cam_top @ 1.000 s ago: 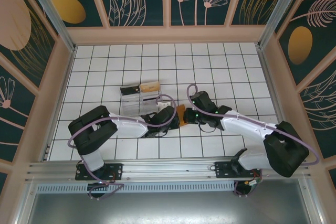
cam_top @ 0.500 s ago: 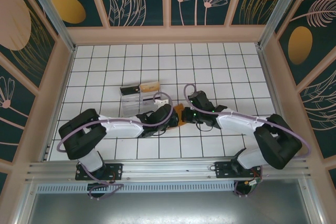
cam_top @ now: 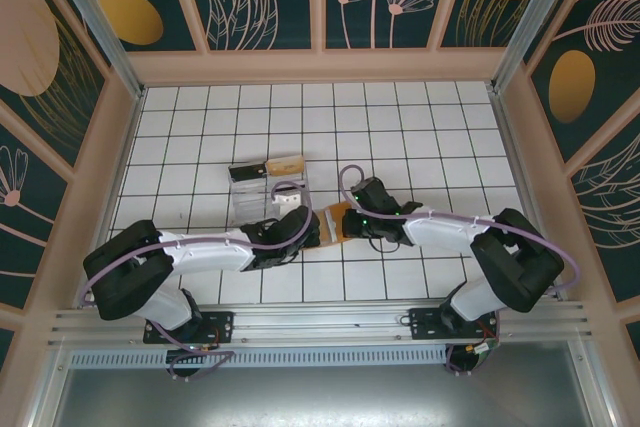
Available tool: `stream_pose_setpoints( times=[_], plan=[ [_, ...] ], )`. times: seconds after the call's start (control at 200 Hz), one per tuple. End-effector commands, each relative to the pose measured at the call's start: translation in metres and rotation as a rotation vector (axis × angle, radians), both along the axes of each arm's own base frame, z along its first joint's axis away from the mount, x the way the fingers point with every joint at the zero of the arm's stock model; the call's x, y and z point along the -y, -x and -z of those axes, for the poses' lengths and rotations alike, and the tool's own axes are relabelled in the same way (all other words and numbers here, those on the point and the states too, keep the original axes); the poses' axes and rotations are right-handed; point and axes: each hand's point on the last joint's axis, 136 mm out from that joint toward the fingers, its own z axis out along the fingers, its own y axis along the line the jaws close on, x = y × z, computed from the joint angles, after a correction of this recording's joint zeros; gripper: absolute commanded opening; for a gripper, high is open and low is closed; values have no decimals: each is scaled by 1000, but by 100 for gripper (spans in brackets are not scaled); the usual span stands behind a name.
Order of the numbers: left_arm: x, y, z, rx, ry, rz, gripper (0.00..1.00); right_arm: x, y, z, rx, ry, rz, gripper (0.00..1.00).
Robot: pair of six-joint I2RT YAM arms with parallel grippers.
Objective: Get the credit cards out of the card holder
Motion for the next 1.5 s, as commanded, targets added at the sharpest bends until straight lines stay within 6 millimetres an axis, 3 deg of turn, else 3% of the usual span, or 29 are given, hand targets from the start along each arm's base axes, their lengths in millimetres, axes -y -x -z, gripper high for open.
stream_pose_setpoints(
  times=[0.0,0.27,0.606,0.691,0.836,0.986,1.291,1.496],
  plan=[
    [-18,0,11,3,-70,-31,13,-14,-9,-15,49,-35,-28,1],
    [-26,0,25,-4,-97,-27,11,-32,-14,-25,45,-80,-72,7],
    [-28,2,41,-30,-139,-23,10,-46,-20,-18,9,-79,-102,10],
    [-30,2,44,-34,-152,-29,10,-45,-21,-15,6,-60,-99,10],
    [-28,1,47,-40,-172,-18,10,-23,-25,-10,25,13,-35,12],
    [-22,-2,47,-29,-186,11,9,-9,-17,-4,3,2,-27,15],
    [-17,-6,47,-8,-222,52,8,-31,-18,-20,-12,-130,-107,18],
    [-16,-6,46,-9,-229,58,8,-30,-22,-11,-68,-178,-106,16]
  ],
)
